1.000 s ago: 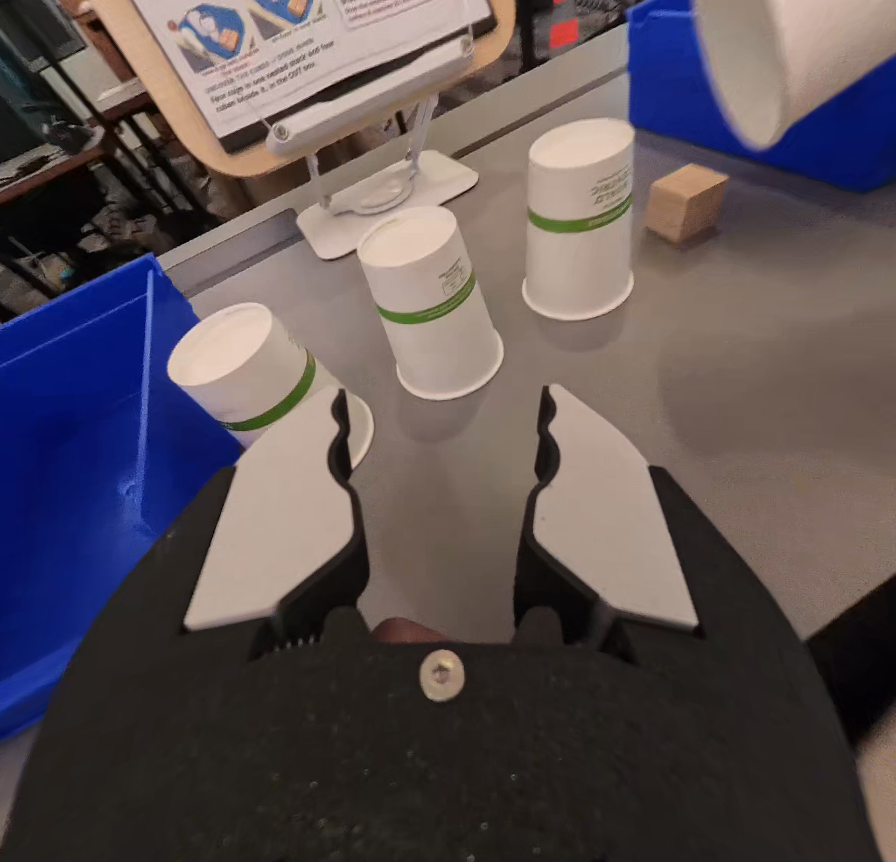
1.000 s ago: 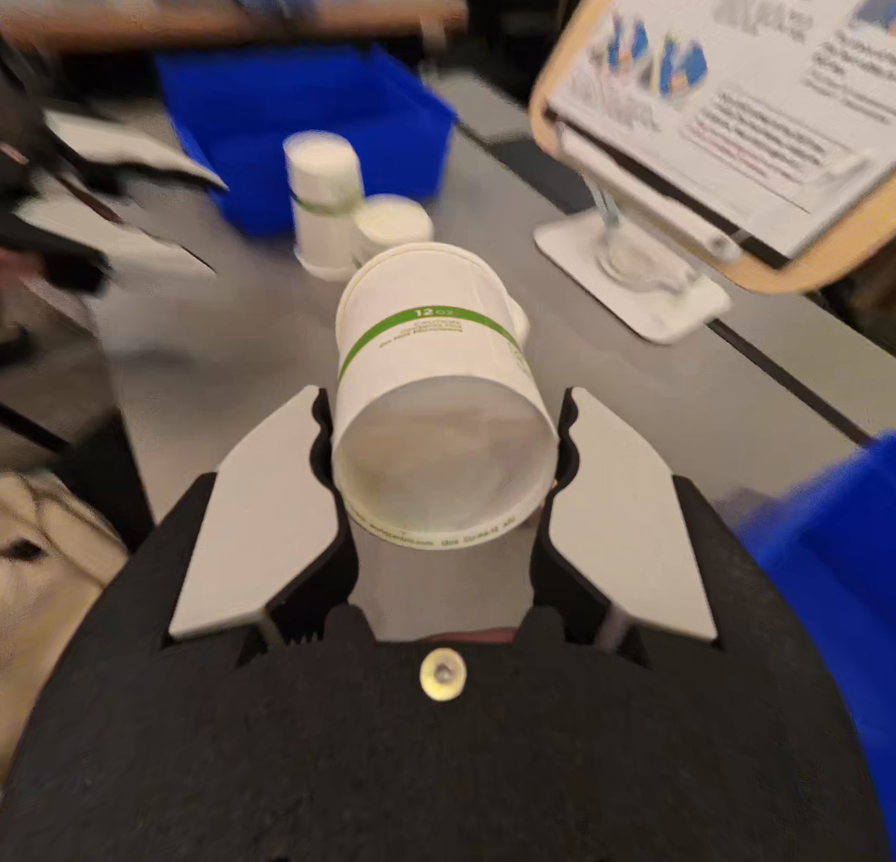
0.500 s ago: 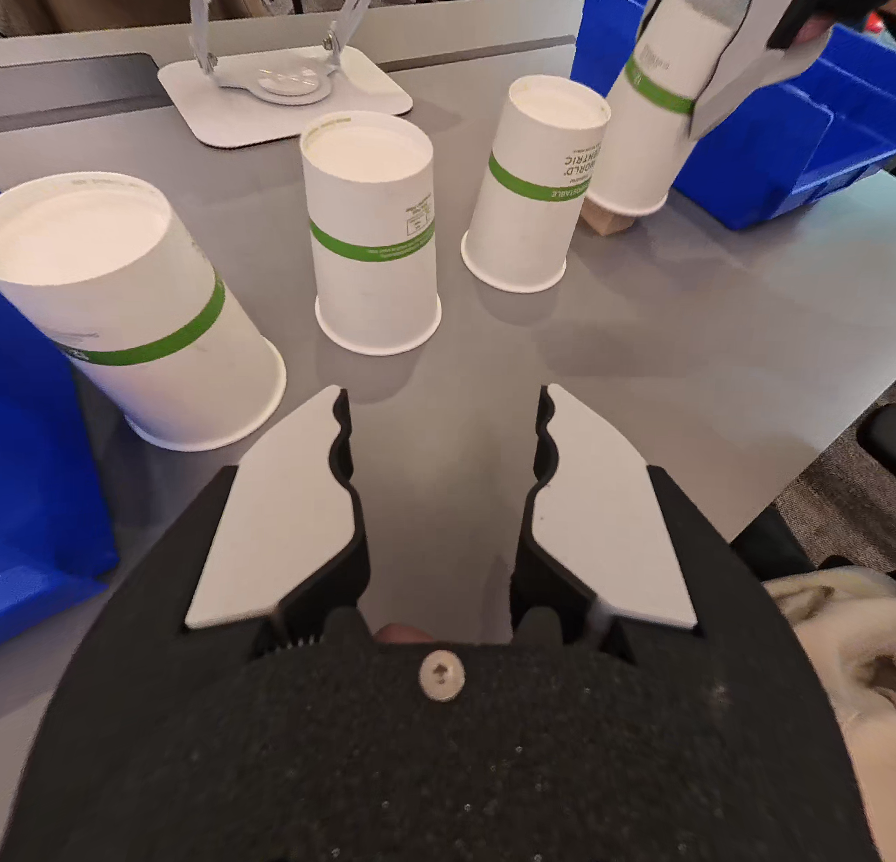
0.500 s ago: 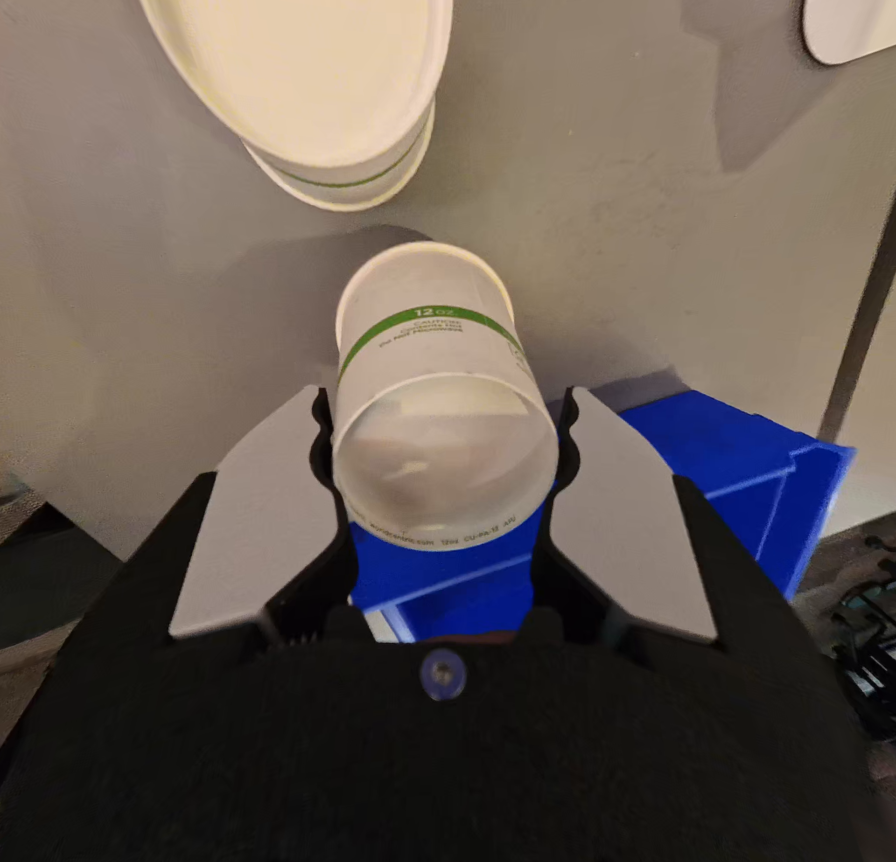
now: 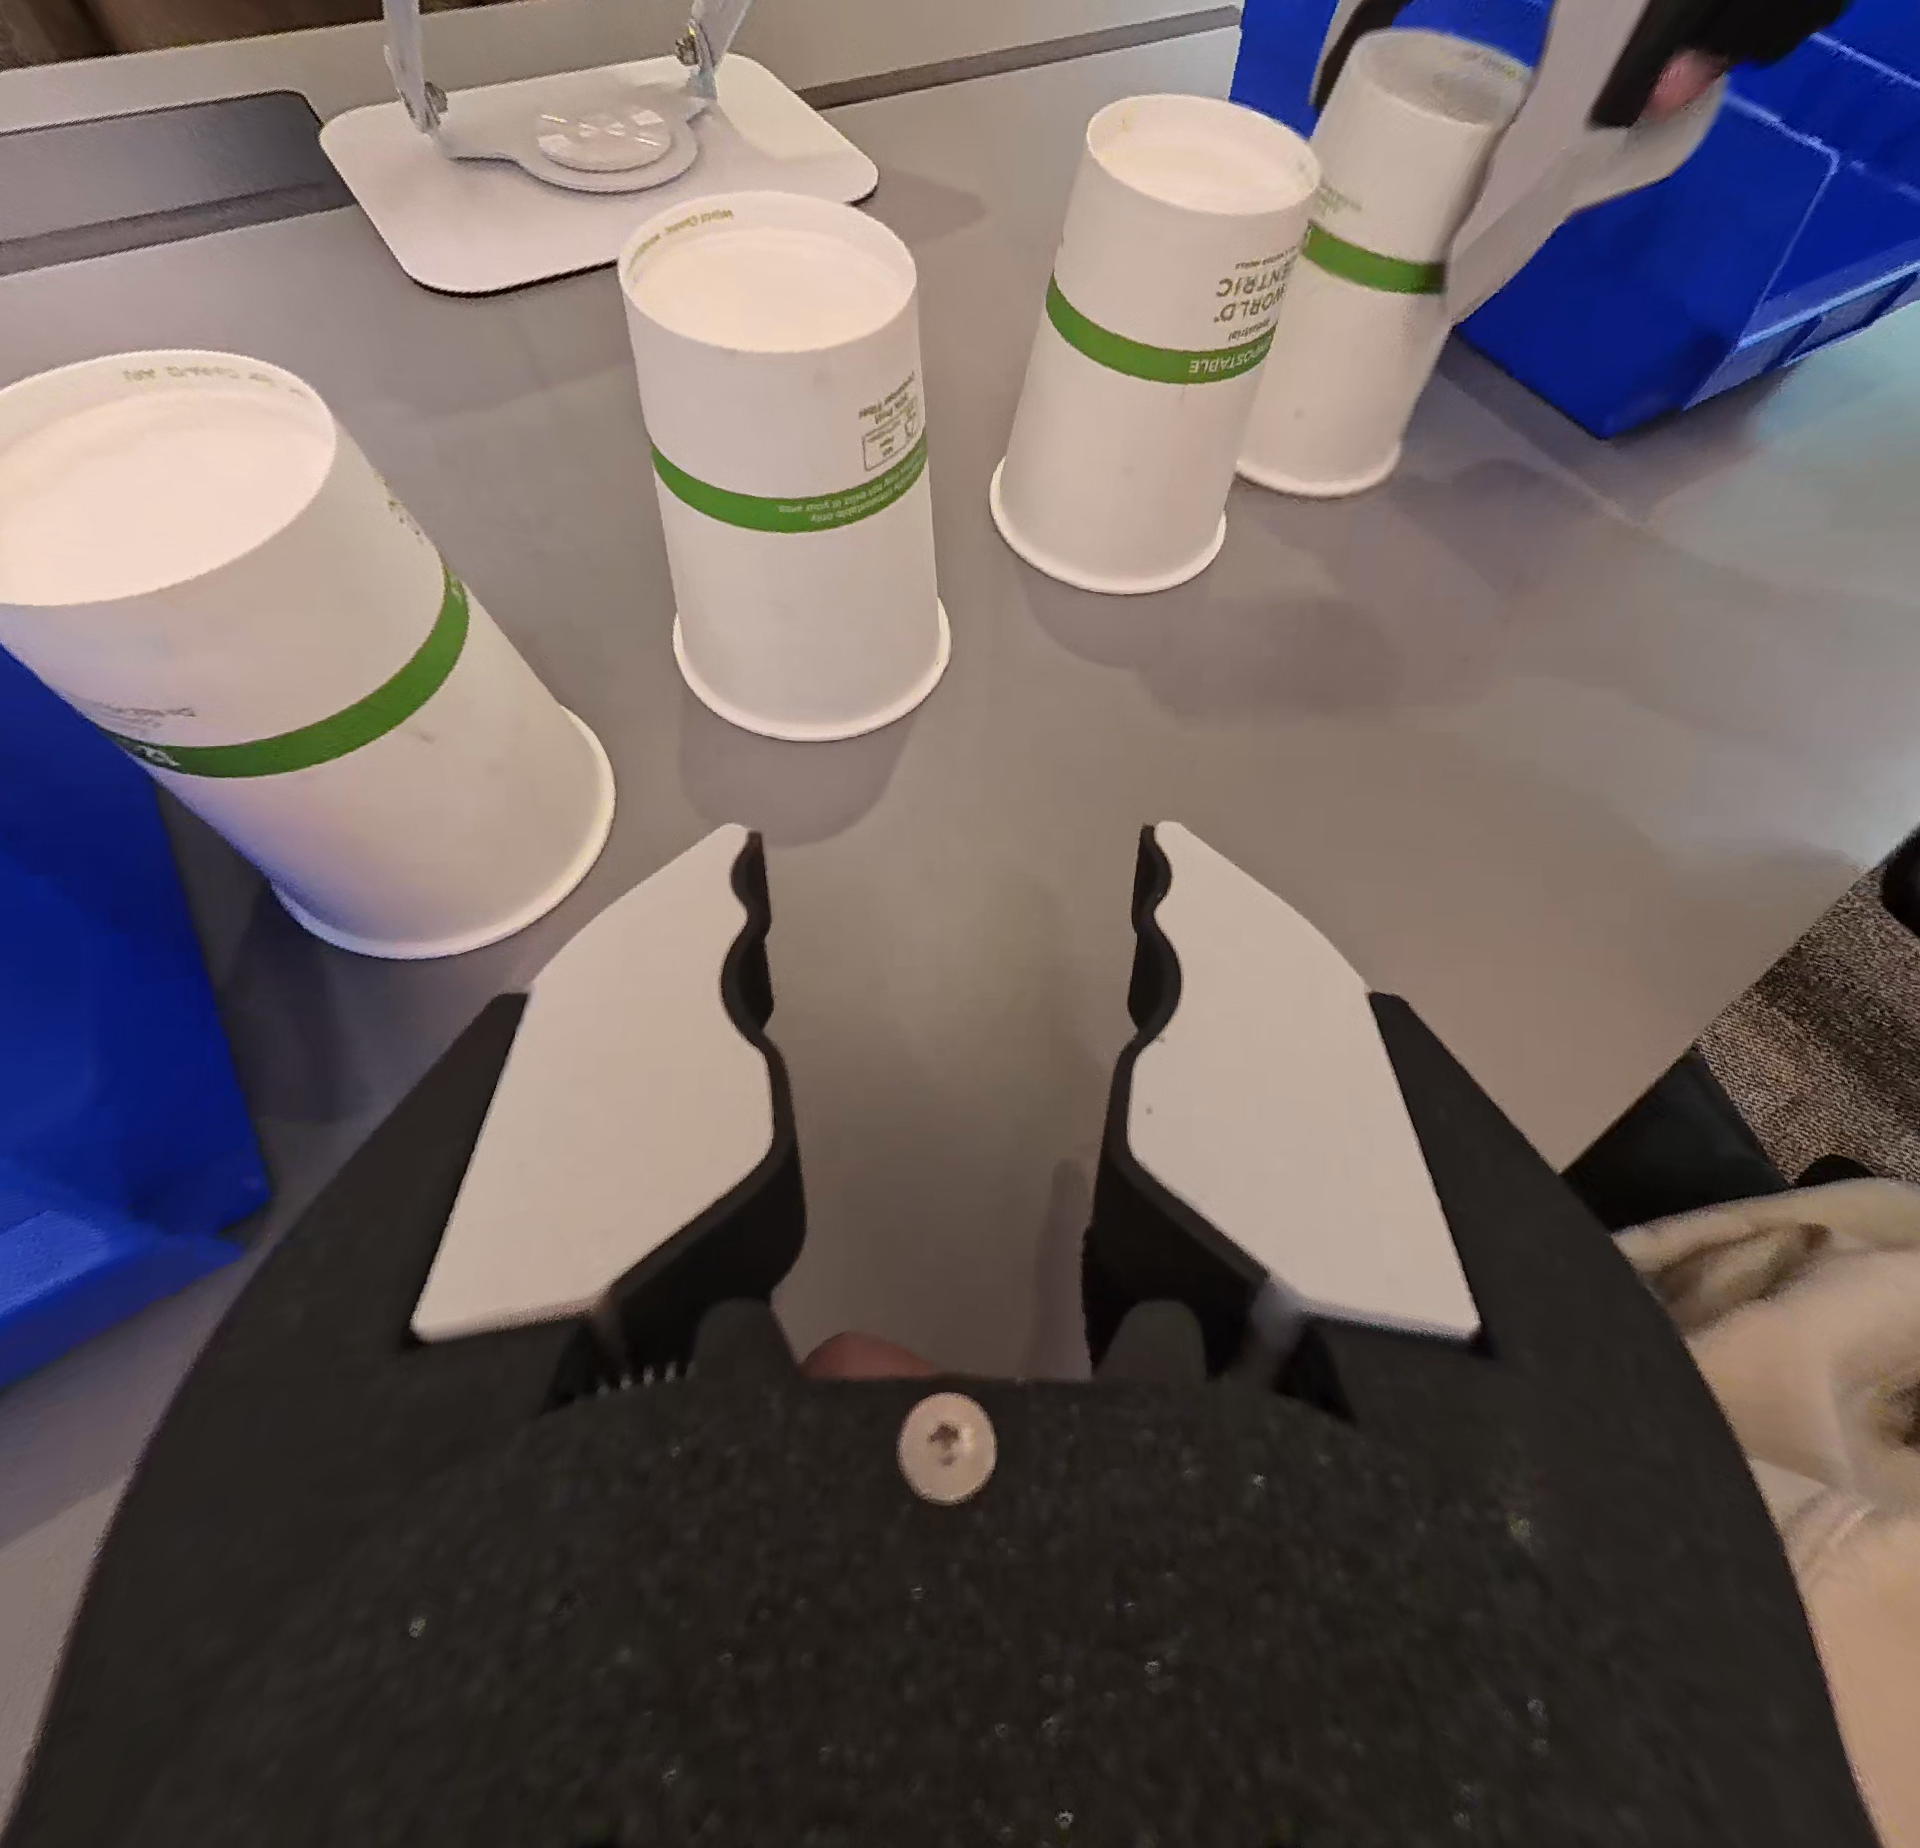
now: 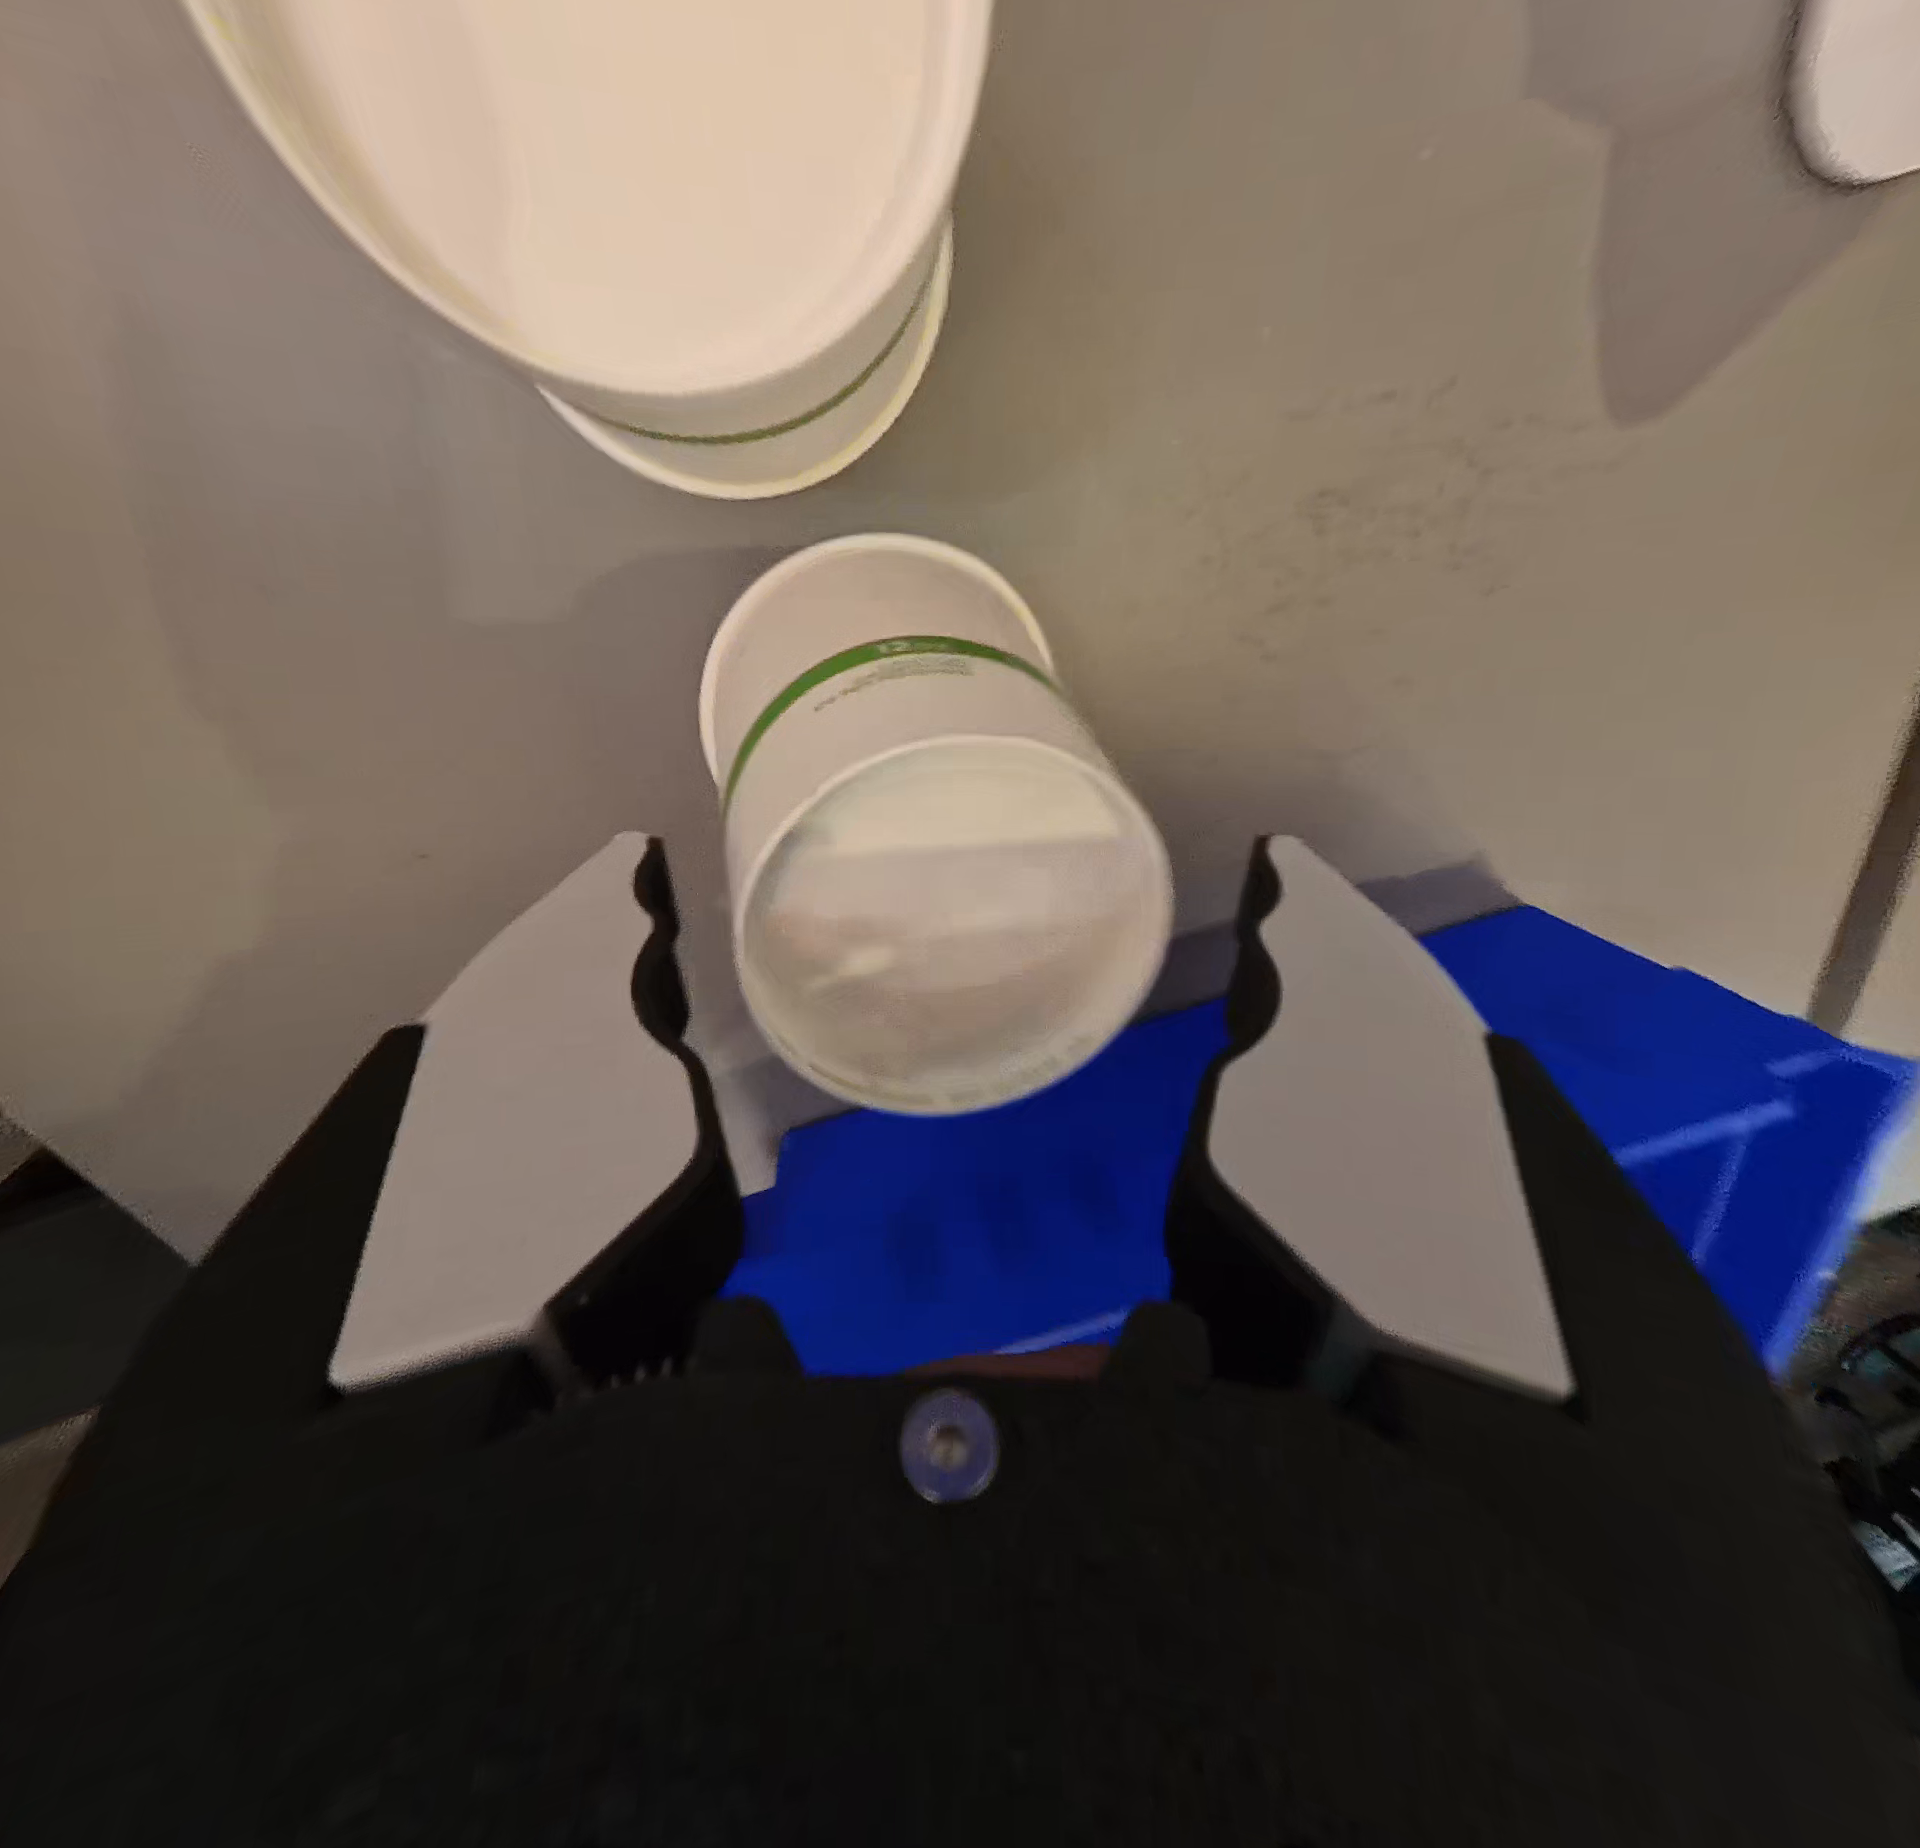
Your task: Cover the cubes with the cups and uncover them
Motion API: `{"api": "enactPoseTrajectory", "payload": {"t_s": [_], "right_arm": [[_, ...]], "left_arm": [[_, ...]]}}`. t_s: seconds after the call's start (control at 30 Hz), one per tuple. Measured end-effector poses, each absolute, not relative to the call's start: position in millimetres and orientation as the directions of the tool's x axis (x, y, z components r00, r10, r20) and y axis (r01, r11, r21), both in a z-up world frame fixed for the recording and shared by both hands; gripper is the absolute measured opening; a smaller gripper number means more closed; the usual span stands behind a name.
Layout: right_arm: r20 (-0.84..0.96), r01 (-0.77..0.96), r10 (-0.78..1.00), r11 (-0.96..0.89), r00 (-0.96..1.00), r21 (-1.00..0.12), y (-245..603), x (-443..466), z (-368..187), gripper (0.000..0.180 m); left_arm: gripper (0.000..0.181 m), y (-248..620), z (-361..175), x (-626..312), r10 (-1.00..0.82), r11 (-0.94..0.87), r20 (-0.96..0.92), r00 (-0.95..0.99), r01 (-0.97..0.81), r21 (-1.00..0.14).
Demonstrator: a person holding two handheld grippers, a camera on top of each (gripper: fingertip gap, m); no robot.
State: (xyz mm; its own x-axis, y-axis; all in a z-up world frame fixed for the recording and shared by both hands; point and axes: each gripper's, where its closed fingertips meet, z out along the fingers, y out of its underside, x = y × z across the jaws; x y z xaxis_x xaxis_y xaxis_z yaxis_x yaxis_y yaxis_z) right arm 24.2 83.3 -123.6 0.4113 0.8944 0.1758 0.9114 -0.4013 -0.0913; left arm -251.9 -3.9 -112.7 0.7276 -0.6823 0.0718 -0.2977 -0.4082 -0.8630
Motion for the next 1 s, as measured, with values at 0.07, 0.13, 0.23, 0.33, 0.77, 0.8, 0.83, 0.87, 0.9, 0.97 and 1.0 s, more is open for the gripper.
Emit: {"api": "enactPoseTrajectory", "payload": {"t_s": [0.07,0.13,0.23,0.33,0.77,0.8,0.83,0.87,0.9,0.97,1.0], "right_arm": [[0.266,0.900,0.861,-0.397,0.433,-0.180,87,25,-94,0.113],[0.362,0.865,0.800,-0.357,0.478,-0.353,82,18,-54,0.110],[0.304,0.645,0.720,-0.255,0.624,-0.720,46,-18,-16,0.104],[0.044,0.253,0.687,-0.206,0.725,-0.945,-8,-54,-28,0.101],[-0.089,0.037,0.525,-0.225,0.847,-0.974,-74,-59,-114,0.088],[-0.089,0.033,0.521,-0.219,0.849,-0.975,-74,-57,-113,0.088],[-0.083,0.030,0.517,-0.207,0.852,-0.978,-75,-55,-111,0.087],[-0.072,0.039,0.519,-0.200,0.852,-0.979,-76,-54,-109,0.086],[-0.055,0.058,0.516,-0.201,0.855,-0.978,-76,-53,-109,0.087],[-0.033,0.079,0.506,-0.199,0.862,-0.977,-75,-51,-109,0.088],[-0.033,0.078,0.506,-0.196,0.862,-0.977,-76,-51,-108,0.087]], "left_arm": [[0.068,1,-113,-256,-0.662,-0.405,0.061,0.747,-0.287,-0.868],[0.069,6,-111,-263,-0.632,-0.406,0.060,0.773,-0.263,-0.875],[0.069,14,-106,-272,-0.586,-0.395,0.063,0.808,-0.218,-0.892],[0.069,21,-98,-281,-0.525,-0.380,0.082,0.847,-0.147,-0.913],[0.064,-25,-126,-249,-0.534,-0.303,0.021,0.845,-0.168,-0.938],[0.064,-26,-125,-246,-0.542,-0.293,0.019,0.840,-0.168,-0.941],[0.064,-26,-125,-244,-0.544,-0.290,0.022,0.839,-0.164,-0.943],[0.064,-27,-125,-244,-0.543,-0.289,0.025,0.839,-0.159,-0.944],[0.064,-28,-125,-243,-0.543,-0.291,0.026,0.839,-0.160,-0.943],[0.063,-28,-127,-245,-0.536,-0.291,0.021,0.844,-0.162,-0.943],[0.063,-27,-128,-247,-0.527,-0.299,0.016,0.850,-0.167,-0.940]]}}
